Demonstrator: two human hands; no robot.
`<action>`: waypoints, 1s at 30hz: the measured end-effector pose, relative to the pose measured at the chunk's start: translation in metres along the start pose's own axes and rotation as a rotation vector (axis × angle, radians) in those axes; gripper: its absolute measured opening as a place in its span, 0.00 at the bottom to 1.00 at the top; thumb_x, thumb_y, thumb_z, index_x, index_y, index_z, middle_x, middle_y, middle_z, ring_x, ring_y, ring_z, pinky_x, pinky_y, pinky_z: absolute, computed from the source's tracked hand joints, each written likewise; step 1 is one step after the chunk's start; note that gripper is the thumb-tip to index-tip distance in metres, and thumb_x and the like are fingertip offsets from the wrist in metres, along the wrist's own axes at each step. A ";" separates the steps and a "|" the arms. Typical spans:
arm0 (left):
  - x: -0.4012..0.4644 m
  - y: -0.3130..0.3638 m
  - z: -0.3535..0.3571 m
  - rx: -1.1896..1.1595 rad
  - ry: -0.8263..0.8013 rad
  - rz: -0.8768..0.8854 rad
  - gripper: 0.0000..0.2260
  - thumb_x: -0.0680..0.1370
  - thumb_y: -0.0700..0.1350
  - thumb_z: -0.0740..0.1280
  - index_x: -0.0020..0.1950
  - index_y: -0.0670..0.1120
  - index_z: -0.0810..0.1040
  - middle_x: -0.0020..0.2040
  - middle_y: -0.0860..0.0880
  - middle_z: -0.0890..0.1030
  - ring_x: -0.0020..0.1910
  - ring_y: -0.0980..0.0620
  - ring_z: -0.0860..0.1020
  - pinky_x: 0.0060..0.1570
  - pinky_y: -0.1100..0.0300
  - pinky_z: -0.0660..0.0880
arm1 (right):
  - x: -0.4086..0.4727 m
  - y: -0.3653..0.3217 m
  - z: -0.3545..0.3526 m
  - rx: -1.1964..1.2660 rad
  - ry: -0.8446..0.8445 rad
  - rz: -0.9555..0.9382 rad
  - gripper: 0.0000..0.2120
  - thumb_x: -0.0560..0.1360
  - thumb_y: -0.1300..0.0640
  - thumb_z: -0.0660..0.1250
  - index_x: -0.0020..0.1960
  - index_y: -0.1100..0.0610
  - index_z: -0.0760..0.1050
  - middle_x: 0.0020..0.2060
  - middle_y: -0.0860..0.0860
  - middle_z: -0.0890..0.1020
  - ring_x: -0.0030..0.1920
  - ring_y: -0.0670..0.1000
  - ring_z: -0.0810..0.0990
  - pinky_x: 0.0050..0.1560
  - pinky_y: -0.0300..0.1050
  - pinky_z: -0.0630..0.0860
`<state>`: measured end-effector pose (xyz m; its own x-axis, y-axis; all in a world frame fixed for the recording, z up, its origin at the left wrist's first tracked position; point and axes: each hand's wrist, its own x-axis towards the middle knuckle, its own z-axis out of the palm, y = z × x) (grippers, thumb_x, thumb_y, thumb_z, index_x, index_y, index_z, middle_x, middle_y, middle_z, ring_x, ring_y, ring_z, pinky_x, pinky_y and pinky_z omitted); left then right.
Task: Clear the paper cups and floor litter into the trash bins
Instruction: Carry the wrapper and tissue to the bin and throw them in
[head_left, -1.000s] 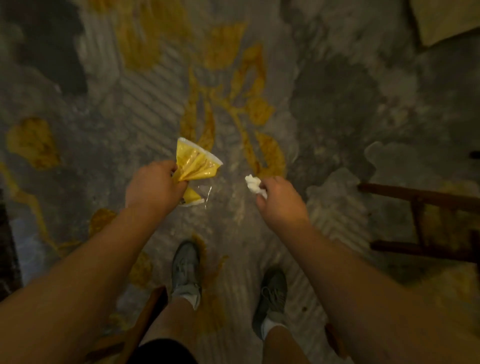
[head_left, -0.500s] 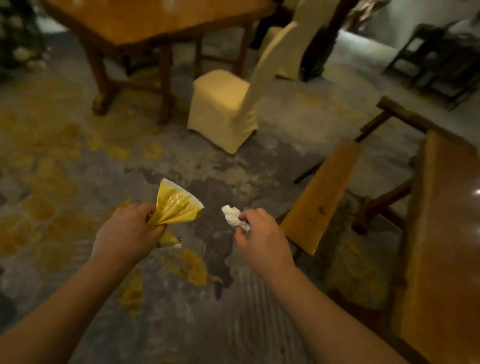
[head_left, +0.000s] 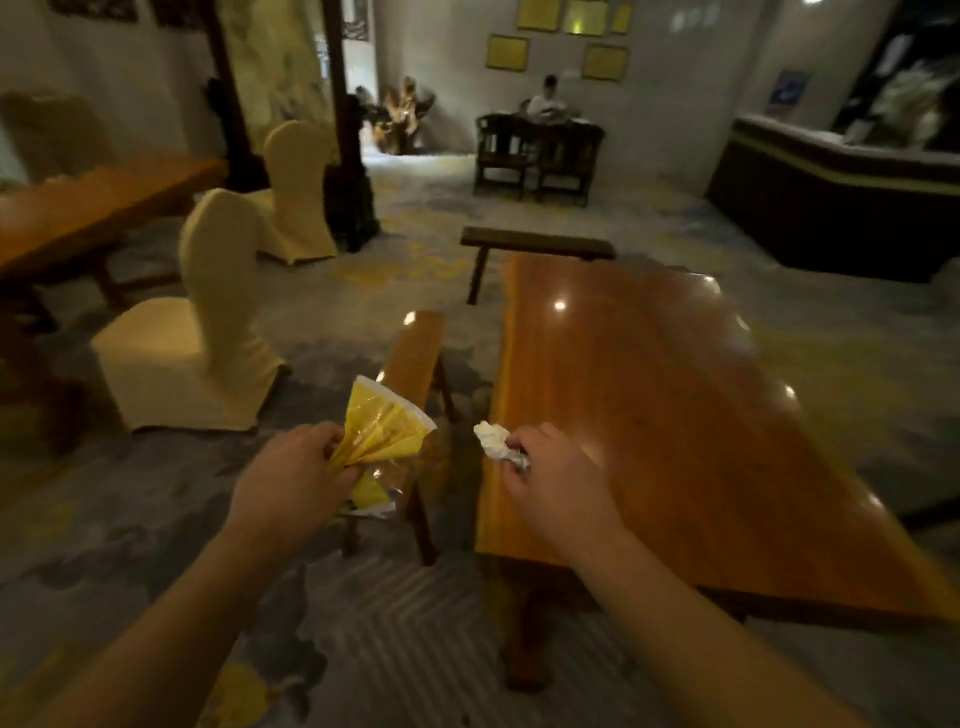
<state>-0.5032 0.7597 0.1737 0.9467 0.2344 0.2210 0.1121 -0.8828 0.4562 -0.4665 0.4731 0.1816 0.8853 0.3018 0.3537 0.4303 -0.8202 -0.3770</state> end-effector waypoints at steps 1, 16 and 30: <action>0.000 0.032 0.013 -0.002 -0.019 0.043 0.13 0.70 0.57 0.73 0.51 0.56 0.81 0.45 0.56 0.80 0.43 0.54 0.79 0.40 0.54 0.76 | -0.013 0.026 -0.018 -0.026 0.006 0.033 0.12 0.76 0.50 0.67 0.59 0.49 0.76 0.50 0.46 0.77 0.46 0.43 0.71 0.41 0.34 0.66; -0.048 0.423 0.193 -0.088 -0.326 0.567 0.09 0.72 0.59 0.72 0.44 0.58 0.75 0.40 0.58 0.74 0.42 0.56 0.74 0.33 0.60 0.68 | -0.224 0.303 -0.216 -0.183 0.181 0.620 0.09 0.75 0.52 0.69 0.55 0.50 0.78 0.46 0.44 0.75 0.43 0.44 0.74 0.39 0.36 0.72; -0.009 0.676 0.380 -0.257 -0.456 0.791 0.10 0.70 0.57 0.74 0.39 0.53 0.77 0.38 0.54 0.77 0.40 0.50 0.77 0.32 0.56 0.71 | -0.253 0.520 -0.314 -0.268 0.245 0.901 0.09 0.75 0.52 0.69 0.55 0.51 0.77 0.47 0.46 0.76 0.44 0.45 0.73 0.40 0.37 0.69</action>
<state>-0.3212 0.0061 0.1524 0.7526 -0.6228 0.2139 -0.6307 -0.5884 0.5059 -0.5222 -0.1825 0.1643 0.7889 -0.5786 0.2071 -0.4727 -0.7867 -0.3971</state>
